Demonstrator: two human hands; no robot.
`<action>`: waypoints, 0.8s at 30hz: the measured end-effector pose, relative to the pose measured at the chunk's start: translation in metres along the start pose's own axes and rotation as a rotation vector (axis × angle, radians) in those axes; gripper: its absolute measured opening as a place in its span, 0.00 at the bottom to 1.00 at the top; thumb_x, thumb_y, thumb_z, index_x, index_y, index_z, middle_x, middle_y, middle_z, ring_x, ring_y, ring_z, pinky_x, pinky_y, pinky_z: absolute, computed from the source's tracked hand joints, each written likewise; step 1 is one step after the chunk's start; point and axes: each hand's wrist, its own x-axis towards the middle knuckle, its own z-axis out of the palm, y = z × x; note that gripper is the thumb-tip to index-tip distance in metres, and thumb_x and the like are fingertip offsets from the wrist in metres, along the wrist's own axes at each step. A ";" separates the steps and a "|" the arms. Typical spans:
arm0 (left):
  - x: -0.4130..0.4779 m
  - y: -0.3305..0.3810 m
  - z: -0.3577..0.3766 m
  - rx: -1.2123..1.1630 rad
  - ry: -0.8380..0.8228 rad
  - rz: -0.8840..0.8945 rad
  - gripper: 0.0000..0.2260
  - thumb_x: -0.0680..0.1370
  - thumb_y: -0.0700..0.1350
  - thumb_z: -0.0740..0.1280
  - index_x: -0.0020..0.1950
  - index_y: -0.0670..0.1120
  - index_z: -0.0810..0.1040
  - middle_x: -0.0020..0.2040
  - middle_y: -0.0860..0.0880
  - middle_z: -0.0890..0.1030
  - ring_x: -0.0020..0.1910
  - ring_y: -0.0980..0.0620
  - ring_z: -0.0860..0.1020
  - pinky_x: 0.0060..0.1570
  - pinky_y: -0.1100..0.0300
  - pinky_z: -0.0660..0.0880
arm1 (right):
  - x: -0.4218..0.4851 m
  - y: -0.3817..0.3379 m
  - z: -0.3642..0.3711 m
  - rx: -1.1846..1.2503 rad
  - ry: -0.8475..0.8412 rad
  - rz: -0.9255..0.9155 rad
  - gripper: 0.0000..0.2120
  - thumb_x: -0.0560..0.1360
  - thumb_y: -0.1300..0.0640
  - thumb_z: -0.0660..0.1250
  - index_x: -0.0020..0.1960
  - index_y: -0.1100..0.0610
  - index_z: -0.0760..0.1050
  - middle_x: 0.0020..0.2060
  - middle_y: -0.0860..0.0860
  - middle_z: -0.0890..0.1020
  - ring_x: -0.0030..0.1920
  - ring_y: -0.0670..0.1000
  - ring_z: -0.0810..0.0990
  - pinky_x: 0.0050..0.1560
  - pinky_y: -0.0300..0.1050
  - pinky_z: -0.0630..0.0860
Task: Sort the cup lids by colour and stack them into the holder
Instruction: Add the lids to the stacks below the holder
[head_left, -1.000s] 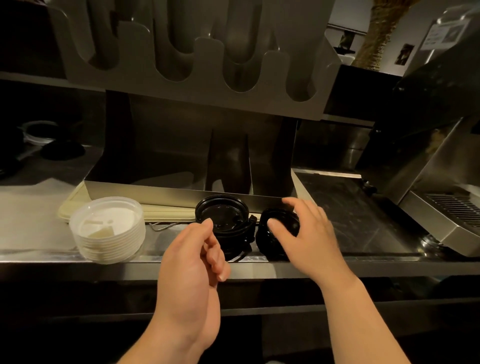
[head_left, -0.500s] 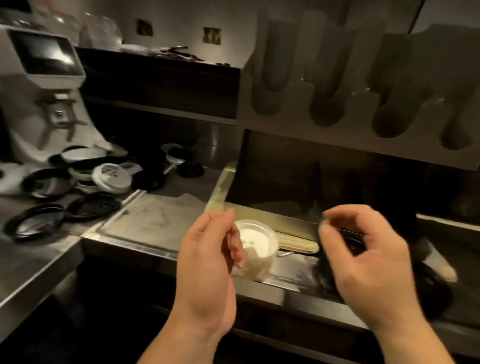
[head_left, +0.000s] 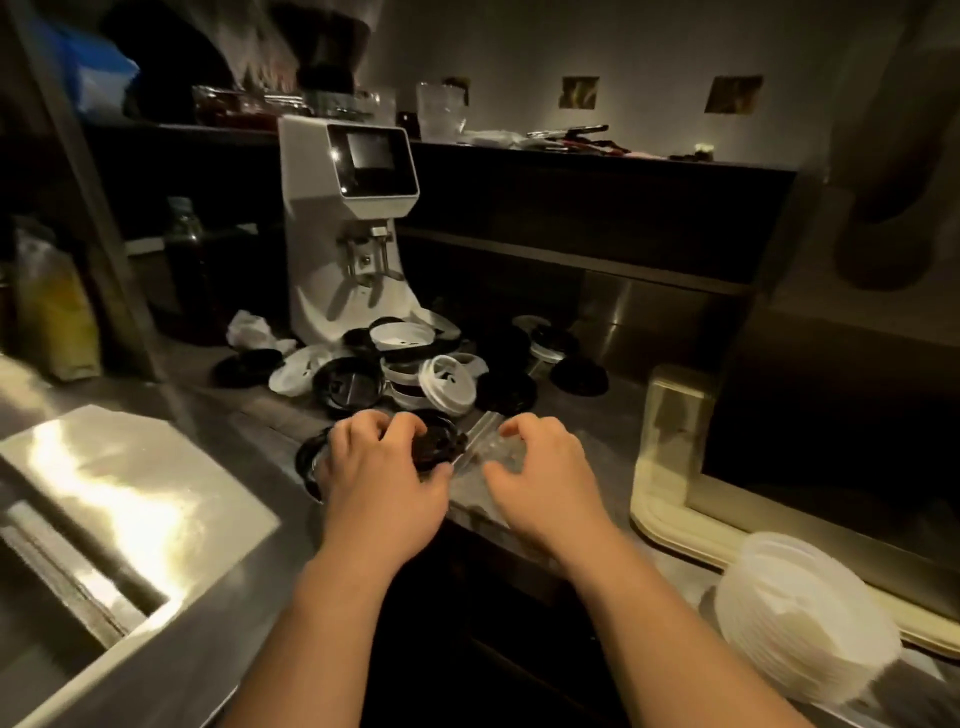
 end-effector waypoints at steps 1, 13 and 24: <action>0.010 -0.007 0.003 0.057 -0.080 -0.019 0.24 0.74 0.62 0.68 0.68 0.61 0.70 0.73 0.48 0.64 0.76 0.44 0.55 0.74 0.40 0.58 | 0.015 -0.005 0.007 -0.001 0.015 0.026 0.20 0.76 0.49 0.67 0.67 0.47 0.72 0.64 0.49 0.72 0.65 0.53 0.69 0.62 0.49 0.70; 0.039 -0.044 0.038 0.036 0.062 0.008 0.10 0.70 0.36 0.71 0.46 0.49 0.85 0.49 0.48 0.83 0.48 0.43 0.77 0.45 0.50 0.75 | 0.102 -0.025 0.063 -0.068 0.060 0.111 0.29 0.75 0.41 0.68 0.73 0.47 0.68 0.70 0.49 0.71 0.70 0.56 0.65 0.67 0.54 0.67; 0.038 -0.045 0.025 -0.104 0.071 -0.047 0.07 0.74 0.36 0.70 0.47 0.47 0.82 0.54 0.46 0.76 0.42 0.48 0.72 0.38 0.58 0.68 | 0.081 -0.034 0.038 0.267 0.306 0.058 0.05 0.75 0.54 0.70 0.50 0.51 0.75 0.46 0.46 0.77 0.43 0.46 0.77 0.37 0.37 0.68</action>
